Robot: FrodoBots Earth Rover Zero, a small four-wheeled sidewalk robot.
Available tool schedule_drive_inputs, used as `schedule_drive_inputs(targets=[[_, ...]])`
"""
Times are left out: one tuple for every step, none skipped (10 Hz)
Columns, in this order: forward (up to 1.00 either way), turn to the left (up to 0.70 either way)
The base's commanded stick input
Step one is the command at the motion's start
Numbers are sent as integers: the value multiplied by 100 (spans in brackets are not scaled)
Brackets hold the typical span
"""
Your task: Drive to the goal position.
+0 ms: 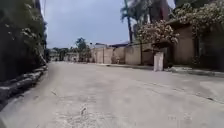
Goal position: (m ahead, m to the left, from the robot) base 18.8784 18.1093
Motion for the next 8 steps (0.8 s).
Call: schedule_drive_inputs(targets=[[100,0],[100,0],[100,0],[100,0],[100,0],[100,0],[100,0],[100,0]])
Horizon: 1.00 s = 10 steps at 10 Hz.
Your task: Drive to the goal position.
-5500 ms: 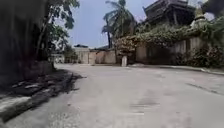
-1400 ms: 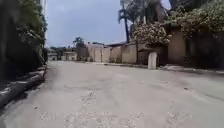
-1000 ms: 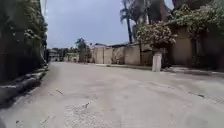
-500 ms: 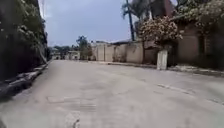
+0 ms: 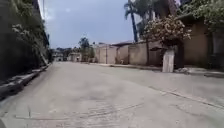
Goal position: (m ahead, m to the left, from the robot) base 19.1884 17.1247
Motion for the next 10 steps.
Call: schedule_drive_inputs(targets=[[100,0],[100,0],[100,0],[100,0],[100,0],[100,0],[100,0],[100,0],[100,0],[100,0]])
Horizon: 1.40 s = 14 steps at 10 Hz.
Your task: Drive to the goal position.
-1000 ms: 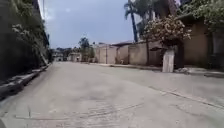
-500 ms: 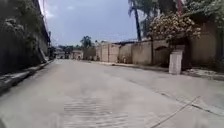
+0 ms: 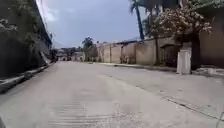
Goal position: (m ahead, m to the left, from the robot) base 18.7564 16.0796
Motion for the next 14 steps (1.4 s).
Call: schedule_drive_inputs(targets=[[100,0],[100,0],[100,0],[100,0],[100,0],[100,0],[100,0],[100,0],[100,0],[100,0],[100,0],[100,0],[100,0],[100,0]])
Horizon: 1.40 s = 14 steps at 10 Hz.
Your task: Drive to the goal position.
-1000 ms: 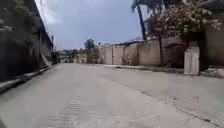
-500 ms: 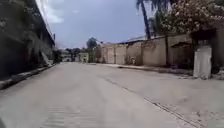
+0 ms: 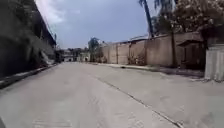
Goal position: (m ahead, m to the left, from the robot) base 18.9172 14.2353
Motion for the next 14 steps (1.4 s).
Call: schedule_drive_inputs(targets=[[100,0],[100,0],[100,0],[100,0],[100,0],[100,0],[100,0],[100,0],[100,0],[100,0],[100,0],[100,0],[100,0],[100,0]])
